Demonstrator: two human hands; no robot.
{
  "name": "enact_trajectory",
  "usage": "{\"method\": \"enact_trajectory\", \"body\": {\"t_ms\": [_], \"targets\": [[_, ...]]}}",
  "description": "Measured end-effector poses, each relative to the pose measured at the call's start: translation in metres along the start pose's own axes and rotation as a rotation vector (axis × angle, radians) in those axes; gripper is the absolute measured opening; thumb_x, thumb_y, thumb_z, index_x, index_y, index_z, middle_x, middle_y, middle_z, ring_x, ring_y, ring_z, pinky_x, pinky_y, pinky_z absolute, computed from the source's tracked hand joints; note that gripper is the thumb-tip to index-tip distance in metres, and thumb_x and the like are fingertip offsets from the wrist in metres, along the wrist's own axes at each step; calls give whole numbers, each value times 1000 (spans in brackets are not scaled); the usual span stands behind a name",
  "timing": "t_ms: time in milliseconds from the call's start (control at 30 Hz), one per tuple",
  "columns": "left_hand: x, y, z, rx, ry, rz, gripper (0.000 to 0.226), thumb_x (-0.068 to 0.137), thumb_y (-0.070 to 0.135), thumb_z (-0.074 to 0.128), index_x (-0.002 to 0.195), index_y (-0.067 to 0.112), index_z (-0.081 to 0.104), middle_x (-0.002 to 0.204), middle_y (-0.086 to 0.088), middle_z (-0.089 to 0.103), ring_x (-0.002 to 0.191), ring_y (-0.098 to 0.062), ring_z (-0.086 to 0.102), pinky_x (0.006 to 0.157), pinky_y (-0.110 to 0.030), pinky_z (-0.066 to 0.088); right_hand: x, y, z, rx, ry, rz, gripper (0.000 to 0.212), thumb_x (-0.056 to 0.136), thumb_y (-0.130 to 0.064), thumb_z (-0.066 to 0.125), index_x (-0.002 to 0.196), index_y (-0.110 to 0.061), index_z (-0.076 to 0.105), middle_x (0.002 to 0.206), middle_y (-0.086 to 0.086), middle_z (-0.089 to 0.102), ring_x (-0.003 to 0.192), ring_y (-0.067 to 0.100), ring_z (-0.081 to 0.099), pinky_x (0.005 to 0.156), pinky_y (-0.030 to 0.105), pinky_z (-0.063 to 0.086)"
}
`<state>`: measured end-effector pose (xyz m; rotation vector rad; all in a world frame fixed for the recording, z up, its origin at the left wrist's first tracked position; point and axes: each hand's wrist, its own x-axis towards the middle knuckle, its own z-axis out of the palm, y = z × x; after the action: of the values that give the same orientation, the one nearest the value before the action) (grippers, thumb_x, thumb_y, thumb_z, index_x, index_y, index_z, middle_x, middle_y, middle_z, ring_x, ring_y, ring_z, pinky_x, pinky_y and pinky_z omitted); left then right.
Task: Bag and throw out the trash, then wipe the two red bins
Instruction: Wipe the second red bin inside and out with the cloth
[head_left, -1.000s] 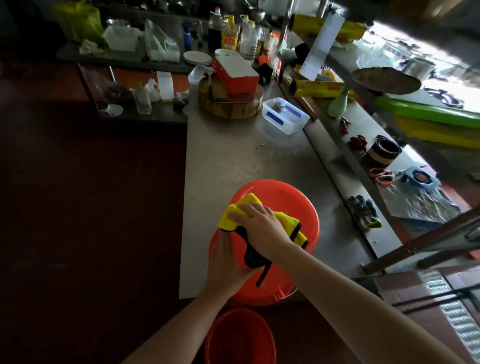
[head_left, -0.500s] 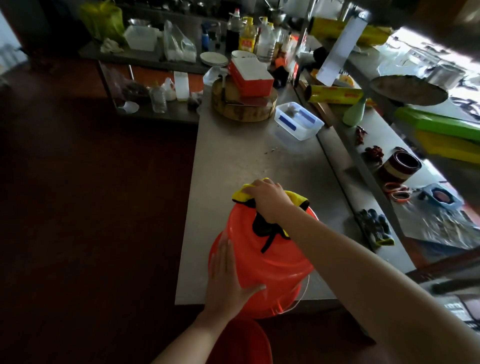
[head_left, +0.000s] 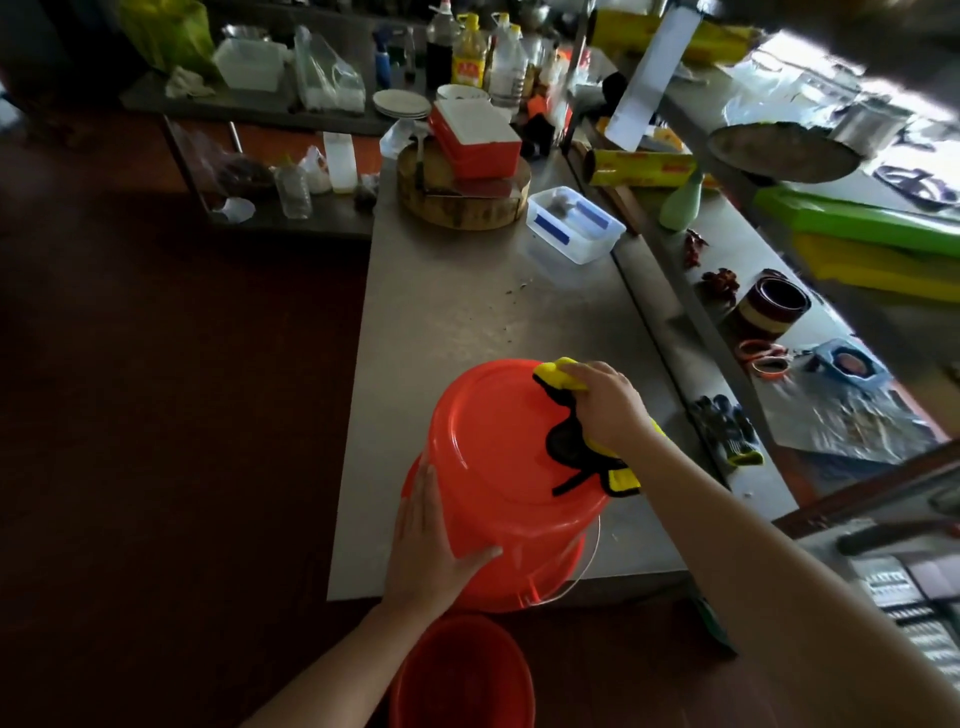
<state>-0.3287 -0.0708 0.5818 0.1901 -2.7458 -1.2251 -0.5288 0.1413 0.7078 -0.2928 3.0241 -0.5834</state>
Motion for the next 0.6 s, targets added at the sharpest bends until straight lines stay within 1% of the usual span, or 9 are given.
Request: {"method": "enact_trajectory", "body": {"t_ms": [67,133,233,300,367,400,467,533,600], "targets": [[2,4,1,34,1,34,139,65,90,63,159,26,-17,166,11,-19,154,-16,-3,121,-53,23,-1,5,-4,49,15,18,55,91,-12,52,139,-38,58,139,0,57,125,32,54,102,49,45],[5,7,0,73,18,75,139,67,88,65,160,20,-12,168,2,-14,156,-19,-2,121,-53,21,-6,12,-7,57,11,57,56,91,-10,51,139,-37,59,139,0,57,125,31,55,102,45,46],[8,9,0,80,23,76,137,67,88,65,161,20,-9,169,3,-11,156,-19,1,120,-54,22,-28,29,-5,138,50,99,54,90,-5,52,136,-32,63,136,3,59,123,30,57,101,36,46],[8,8,1,78,22,75,137,66,89,64,161,21,-8,169,3,-10,156,-19,3,120,-54,24,-51,36,1,211,85,115,49,93,-5,53,133,-31,65,132,3,59,122,26,57,99,30,43],[7,6,2,74,25,70,138,65,89,65,161,22,-9,169,5,-10,155,-17,2,120,-54,23,-77,37,11,234,143,87,44,96,-3,55,132,-26,66,133,6,59,122,27,56,98,27,41],[7,6,3,68,25,68,139,64,89,65,161,23,-9,169,5,-11,155,-16,1,120,-54,23,-91,35,17,237,195,59,44,96,0,57,132,-23,67,134,9,59,122,30,56,98,29,41],[8,4,3,54,25,76,138,65,89,65,161,22,-9,169,4,-11,155,-14,-1,119,-55,24,-116,28,30,231,282,38,44,94,3,60,130,-20,68,136,12,59,121,37,55,99,40,46],[7,3,2,45,18,83,138,65,88,65,160,22,-10,169,4,-11,155,-16,-1,119,-55,25,-135,19,39,224,314,58,45,93,3,61,131,-20,67,140,12,57,124,39,51,101,50,47],[6,2,2,42,16,91,138,66,89,65,160,22,-10,169,3,-11,156,-17,-1,119,-55,25,-151,8,46,221,343,61,45,93,3,63,132,-19,67,141,13,57,127,40,49,102,54,47]]}}
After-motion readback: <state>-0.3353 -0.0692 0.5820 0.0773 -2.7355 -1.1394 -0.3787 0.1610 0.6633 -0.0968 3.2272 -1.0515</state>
